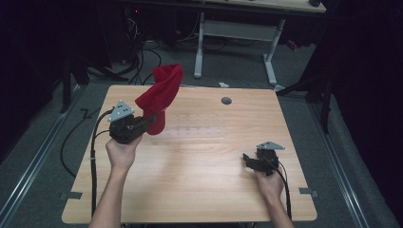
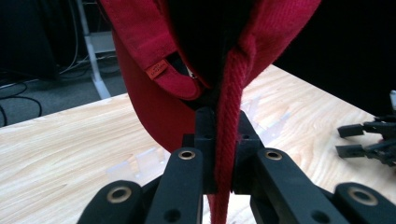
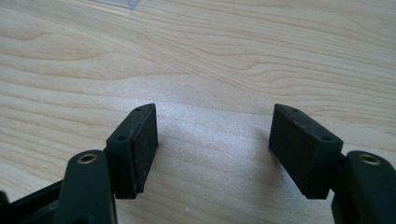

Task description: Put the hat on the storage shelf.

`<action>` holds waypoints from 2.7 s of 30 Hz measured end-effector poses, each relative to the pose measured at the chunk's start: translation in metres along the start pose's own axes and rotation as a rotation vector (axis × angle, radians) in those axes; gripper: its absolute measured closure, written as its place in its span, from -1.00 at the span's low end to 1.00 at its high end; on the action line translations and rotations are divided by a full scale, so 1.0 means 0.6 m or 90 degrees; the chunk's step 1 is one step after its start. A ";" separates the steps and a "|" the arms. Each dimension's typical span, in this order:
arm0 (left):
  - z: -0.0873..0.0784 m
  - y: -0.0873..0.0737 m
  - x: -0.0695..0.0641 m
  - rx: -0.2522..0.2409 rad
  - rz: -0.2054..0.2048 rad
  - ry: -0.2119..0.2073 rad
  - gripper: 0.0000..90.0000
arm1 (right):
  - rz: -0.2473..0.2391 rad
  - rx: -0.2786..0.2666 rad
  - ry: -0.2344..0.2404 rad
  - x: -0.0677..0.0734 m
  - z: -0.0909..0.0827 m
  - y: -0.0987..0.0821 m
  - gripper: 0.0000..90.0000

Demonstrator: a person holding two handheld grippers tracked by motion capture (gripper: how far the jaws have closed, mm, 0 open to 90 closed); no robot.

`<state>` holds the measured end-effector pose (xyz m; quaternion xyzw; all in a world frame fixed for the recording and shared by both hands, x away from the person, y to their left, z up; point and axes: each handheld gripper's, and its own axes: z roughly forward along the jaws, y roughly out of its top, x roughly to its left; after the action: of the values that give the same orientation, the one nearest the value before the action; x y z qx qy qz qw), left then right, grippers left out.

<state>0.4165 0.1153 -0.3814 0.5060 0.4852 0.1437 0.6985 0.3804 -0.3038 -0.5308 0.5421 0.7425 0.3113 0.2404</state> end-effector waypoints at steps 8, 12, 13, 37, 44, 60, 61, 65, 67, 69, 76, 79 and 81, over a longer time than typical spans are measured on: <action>0.018 0.000 0.022 -0.013 -0.003 0.027 0.88 | -0.002 0.000 0.002 0.000 0.000 0.000 -0.27; 0.028 -0.009 0.030 -0.009 0.018 0.047 0.88 | -0.003 0.000 0.002 0.000 0.000 0.000 -0.27; 0.031 -0.012 0.033 -0.008 0.024 0.051 0.88 | -0.003 0.000 0.002 0.000 0.000 0.000 -0.27; 0.056 -0.055 0.063 -0.016 0.046 0.083 0.88 | -0.006 0.000 0.007 0.001 0.000 0.000 -0.27; 0.051 -0.062 0.071 -0.024 0.027 0.084 0.88 | -0.007 0.000 0.007 0.001 0.000 0.000 -0.27; 0.038 -0.084 0.078 0.009 0.014 0.104 0.87 | -0.010 0.001 0.010 0.003 0.000 0.001 -0.27; 0.038 -0.087 0.080 0.017 0.014 0.109 0.87 | -0.011 0.000 0.010 0.003 0.000 0.001 -0.27; 0.035 -0.099 0.089 0.026 0.001 0.119 0.88 | -0.010 0.000 0.010 0.003 0.000 0.001 -0.27; 0.033 -0.101 0.091 0.024 -0.005 0.118 0.87 | -0.011 0.000 0.011 0.003 0.001 0.001 -0.27; 0.032 -0.102 0.091 0.029 -0.005 0.119 0.87 | -0.010 0.001 0.011 0.003 0.000 0.001 -0.27; 0.026 -0.108 0.095 0.043 -0.007 0.123 0.86 | -0.011 0.000 0.011 0.003 0.001 0.001 -0.27; 0.025 -0.110 0.094 0.050 -0.004 0.124 0.84 | -0.010 0.001 0.011 0.003 0.001 0.001 -0.27; 0.024 -0.110 0.094 0.056 -0.004 0.124 0.80 | -0.011 0.000 0.011 0.003 0.001 0.001 -0.27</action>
<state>0.4366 0.1171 -0.4671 0.5182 0.5582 0.1683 0.6258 0.3805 -0.3018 -0.5308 0.5332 0.7492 0.3137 0.2365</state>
